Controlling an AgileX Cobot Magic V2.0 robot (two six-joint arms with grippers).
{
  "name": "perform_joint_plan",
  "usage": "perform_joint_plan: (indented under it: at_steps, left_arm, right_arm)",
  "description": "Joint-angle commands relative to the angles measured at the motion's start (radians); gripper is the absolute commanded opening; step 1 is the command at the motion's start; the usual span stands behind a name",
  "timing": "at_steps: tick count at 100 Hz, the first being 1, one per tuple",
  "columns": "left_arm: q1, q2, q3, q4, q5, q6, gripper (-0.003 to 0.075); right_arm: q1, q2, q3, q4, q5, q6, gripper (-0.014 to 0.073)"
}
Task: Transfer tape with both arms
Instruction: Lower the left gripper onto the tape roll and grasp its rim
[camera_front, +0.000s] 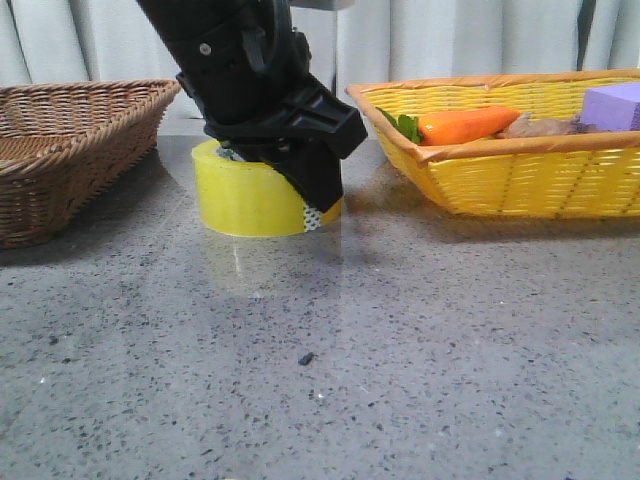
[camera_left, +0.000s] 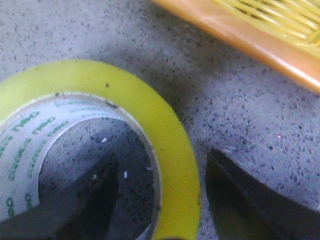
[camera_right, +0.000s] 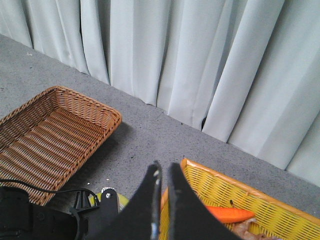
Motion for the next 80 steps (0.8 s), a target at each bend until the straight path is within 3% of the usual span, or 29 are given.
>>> perform_joint_plan:
  at_steps: [1,16,35,54,80]
  left_arm:
    - [0.003,-0.042,-0.035,-0.009,-0.068,-0.002,0.0366]
    - [0.003,-0.042,-0.035,-0.009,-0.069,-0.002,0.0336]
    - [0.003,-0.042,-0.035,-0.009,-0.069,-0.002,0.0139]
    - [0.003,-0.042,-0.035,-0.009,-0.069,-0.002,0.0021]
    - [0.003,-0.087,-0.046,0.046,-0.036,-0.002,-0.002]
  right_arm:
    - [-0.003,-0.028,-0.02,-0.024,0.013,-0.004,-0.0074]
    - [-0.003,-0.028,-0.02,-0.024,0.013,-0.004,-0.0074]
    - [-0.003,-0.028,-0.02,-0.024,0.013,-0.004,-0.0074]
    - [-0.003,-0.028,-0.02,-0.024,0.013,-0.004,-0.0074]
    - [-0.003,-0.028,-0.02,-0.024,0.009,-0.004,-0.0074]
